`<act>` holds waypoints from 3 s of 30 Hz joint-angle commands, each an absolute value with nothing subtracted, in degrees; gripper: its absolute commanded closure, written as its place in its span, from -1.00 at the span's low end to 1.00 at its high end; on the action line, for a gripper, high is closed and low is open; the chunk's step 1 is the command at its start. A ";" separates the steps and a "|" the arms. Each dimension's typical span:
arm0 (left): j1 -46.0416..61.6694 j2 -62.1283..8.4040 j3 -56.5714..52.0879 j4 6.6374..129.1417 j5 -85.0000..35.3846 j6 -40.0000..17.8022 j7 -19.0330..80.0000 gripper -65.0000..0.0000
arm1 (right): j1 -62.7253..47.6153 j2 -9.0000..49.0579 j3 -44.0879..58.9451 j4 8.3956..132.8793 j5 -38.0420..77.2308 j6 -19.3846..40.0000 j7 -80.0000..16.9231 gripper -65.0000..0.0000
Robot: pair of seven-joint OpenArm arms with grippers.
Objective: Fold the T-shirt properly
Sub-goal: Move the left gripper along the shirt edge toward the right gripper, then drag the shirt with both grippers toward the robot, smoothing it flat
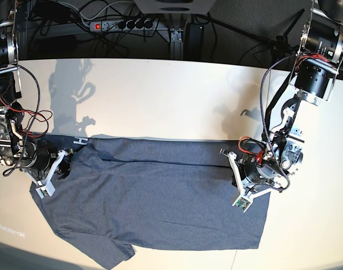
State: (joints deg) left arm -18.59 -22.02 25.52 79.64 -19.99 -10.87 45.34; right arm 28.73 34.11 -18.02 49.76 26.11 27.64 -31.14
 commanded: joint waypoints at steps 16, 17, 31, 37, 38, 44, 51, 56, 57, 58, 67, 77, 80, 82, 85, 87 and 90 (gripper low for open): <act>-19.99 -17.98 25.04 67.31 -18.74 -9.65 39.94 1.00 | 28.45 35.09 -17.85 50.02 26.06 27.27 -32.82 1.00; -19.99 -17.98 25.04 66.70 -17.72 -9.65 39.55 1.00 | 27.99 35.09 -17.85 50.02 25.98 27.24 -32.80 1.00; -13.98 -21.04 25.04 74.30 -13.02 -9.61 42.48 1.00 | 20.95 37.93 -17.80 50.22 25.98 27.27 -32.82 1.00; -6.20 -23.20 25.04 83.40 -11.35 -7.88 42.59 1.00 | 16.16 39.81 -16.84 51.94 25.98 27.27 -32.84 1.00; -5.26 -23.33 25.04 84.05 -10.68 -7.88 42.59 1.00 | 15.05 40.21 -16.25 52.75 26.17 27.24 -32.84 1.00; -1.34 -23.94 25.04 87.07 -10.17 -7.90 42.94 1.00 | 7.46 42.19 -9.17 57.80 28.53 27.27 -34.30 1.00; 3.36 -24.64 25.04 92.36 -10.09 -7.90 44.01 1.00 | -2.35 42.17 -0.21 63.05 28.56 27.29 -35.03 1.00; 6.31 -24.82 25.04 95.42 -7.20 -7.68 44.05 1.00 | -7.29 42.17 2.07 65.54 28.53 27.24 -35.00 1.00; 6.72 -24.82 25.04 95.64 -7.18 -7.31 44.05 1.00 | -8.23 42.19 2.52 66.02 28.53 27.27 -35.00 1.00; 6.94 -24.82 25.04 95.68 -7.18 -6.70 44.14 1.00 | -9.08 42.17 3.01 66.57 28.53 27.27 -35.00 1.00; 8.62 -24.93 25.04 95.74 -7.16 -6.63 45.47 1.00 | -15.90 42.17 7.53 70.46 28.53 27.27 -35.00 1.00; 14.68 -24.91 25.04 100.92 -6.11 -6.63 45.23 1.00 | -18.15 42.17 7.88 71.13 28.51 27.27 -35.51 1.00; 15.27 -24.93 25.04 101.21 -5.48 -6.63 45.23 1.00 | -18.96 42.19 7.88 71.16 28.53 27.24 -35.86 1.00; 15.57 -24.93 25.04 101.21 -5.02 -6.61 45.23 1.00 | -19.86 42.19 7.97 71.16 28.49 27.24 -35.86 1.00; 15.59 -24.91 25.04 101.21 -5.08 -6.61 45.30 1.00 | -20.91 42.17 8.47 71.16 28.51 27.24 -35.86 1.00; 15.62 -24.93 25.04 101.21 -5.08 -6.59 45.45 1.00 | -21.50 42.17 8.97 71.16 28.51 27.24 -35.86 1.00; 16.19 -24.91 25.04 101.49 -5.06 -6.59 45.41 1.00 | -21.91 42.19 9.91 71.16 28.49 27.27 -35.88 1.00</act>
